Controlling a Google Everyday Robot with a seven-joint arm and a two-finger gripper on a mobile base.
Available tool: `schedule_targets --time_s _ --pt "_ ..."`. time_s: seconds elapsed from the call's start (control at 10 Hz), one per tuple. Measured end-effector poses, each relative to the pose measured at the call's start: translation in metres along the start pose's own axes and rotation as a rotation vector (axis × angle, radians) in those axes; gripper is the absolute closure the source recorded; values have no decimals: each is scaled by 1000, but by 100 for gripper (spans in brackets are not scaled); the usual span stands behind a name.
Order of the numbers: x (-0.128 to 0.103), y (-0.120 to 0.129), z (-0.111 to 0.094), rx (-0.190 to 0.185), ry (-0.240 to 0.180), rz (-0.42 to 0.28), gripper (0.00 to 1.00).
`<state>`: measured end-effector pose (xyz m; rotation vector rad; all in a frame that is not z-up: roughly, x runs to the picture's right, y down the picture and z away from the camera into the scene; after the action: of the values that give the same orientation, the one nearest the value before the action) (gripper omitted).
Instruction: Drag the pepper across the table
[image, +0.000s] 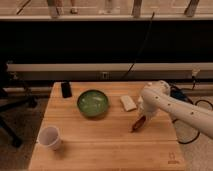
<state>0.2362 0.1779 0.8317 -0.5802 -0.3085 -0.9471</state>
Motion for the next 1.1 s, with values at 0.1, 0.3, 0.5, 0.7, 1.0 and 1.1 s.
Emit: schedule_targets --time_s 0.1,0.3,0.5,0.7,1.0,1.1 --pt "1 2 0 0 1 -2 100" --pt "2 2 0 1 1 -9 100" --pt "4 5 -1 1 2 -15 100" --pt "4 7 -1 1 3 -21 100" --pt "7 11 -1 1 5 -29 100" --pt "8 12 -1 0 5 -31 100"
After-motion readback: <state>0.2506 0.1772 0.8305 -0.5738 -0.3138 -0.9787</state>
